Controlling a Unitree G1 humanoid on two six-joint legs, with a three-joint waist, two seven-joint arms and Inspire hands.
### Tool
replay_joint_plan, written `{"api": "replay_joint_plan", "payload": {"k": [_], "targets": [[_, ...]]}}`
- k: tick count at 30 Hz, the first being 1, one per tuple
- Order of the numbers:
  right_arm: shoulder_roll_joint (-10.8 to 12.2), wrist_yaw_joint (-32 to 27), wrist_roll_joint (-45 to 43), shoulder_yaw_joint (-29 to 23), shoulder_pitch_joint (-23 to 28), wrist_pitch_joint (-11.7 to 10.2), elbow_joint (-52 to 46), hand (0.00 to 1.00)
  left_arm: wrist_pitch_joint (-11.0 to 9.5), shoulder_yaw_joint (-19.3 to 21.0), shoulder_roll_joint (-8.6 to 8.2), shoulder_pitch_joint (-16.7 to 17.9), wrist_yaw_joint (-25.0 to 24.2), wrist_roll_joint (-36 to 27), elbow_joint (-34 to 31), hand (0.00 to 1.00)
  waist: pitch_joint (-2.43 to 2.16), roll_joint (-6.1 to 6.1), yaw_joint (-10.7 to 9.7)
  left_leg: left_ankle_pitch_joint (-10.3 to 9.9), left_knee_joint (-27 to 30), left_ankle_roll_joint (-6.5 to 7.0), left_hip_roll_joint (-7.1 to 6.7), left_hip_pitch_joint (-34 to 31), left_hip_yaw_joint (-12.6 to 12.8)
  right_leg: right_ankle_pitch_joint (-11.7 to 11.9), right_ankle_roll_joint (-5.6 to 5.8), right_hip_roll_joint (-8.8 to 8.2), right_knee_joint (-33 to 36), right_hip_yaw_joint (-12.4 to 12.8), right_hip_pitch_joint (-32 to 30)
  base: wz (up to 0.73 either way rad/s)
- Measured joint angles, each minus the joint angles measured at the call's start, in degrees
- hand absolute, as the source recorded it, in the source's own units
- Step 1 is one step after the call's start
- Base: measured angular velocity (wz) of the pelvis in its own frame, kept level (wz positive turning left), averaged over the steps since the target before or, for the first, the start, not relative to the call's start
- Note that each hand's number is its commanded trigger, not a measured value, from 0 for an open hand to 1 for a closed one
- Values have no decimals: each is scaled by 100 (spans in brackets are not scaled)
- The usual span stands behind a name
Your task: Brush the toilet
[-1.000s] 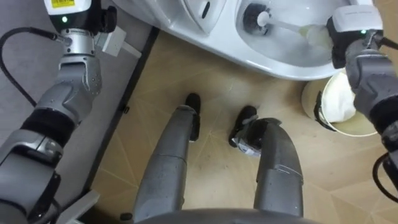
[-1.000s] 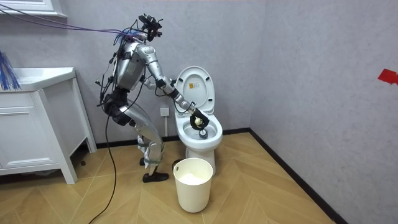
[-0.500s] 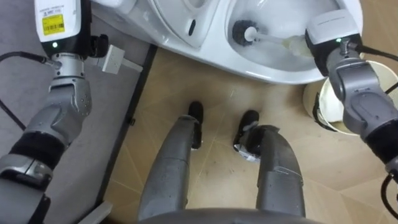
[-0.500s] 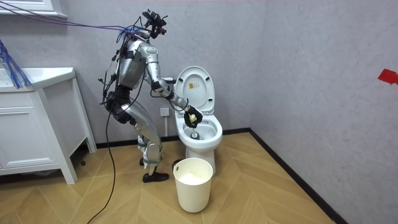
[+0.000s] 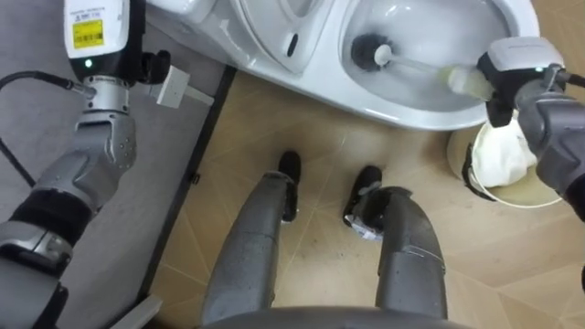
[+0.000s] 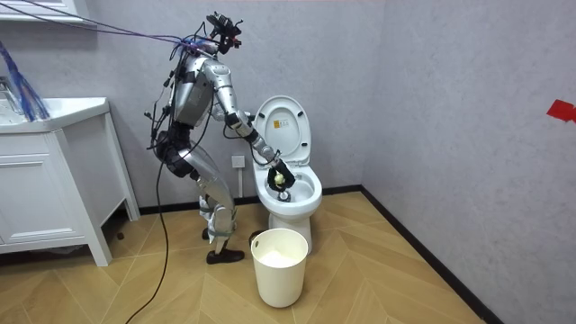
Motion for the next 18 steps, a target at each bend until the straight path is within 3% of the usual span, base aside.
{"api": "replay_joint_plan", "payload": {"k": [1,5,8,14,18], "targets": [[55,-83,290,-164,-153,-62,197,100,-4,17,9,-41,5,-5,-1,0,32,-63,-28,8,-9,-7,-12,0,3,0,0,-13,20,12,-14,5],[39,-301,1199,-312,-638,-202,782,100,33,47,32,-265,134,-8,-3,0,37,-306,-116,102,-16,-20,-21,-134,8,19,0,-22,61,34,-158,7],[40,-456,1672,-370,-641,-301,884,100,108,73,31,-371,186,6,-8,0,35,-318,-273,156,-3,30,-25,-238,-1,9,56,-84,81,-66,-201,16],[52,-479,3067,-449,-615,-338,1154,100,213,-3,28,-590,103,9,-4,0,36,-316,-311,253,-27,59,-92,-304,15,104,94,-144,88,-36,-288,1],[109,-479,3168,-466,-585,-337,1302,100,249,-35,-8,-678,-108,7,-1,0,43,-304,-298,275,-22,85,-114,-307,20,133,109,-176,94,-43,-287,1]]}}
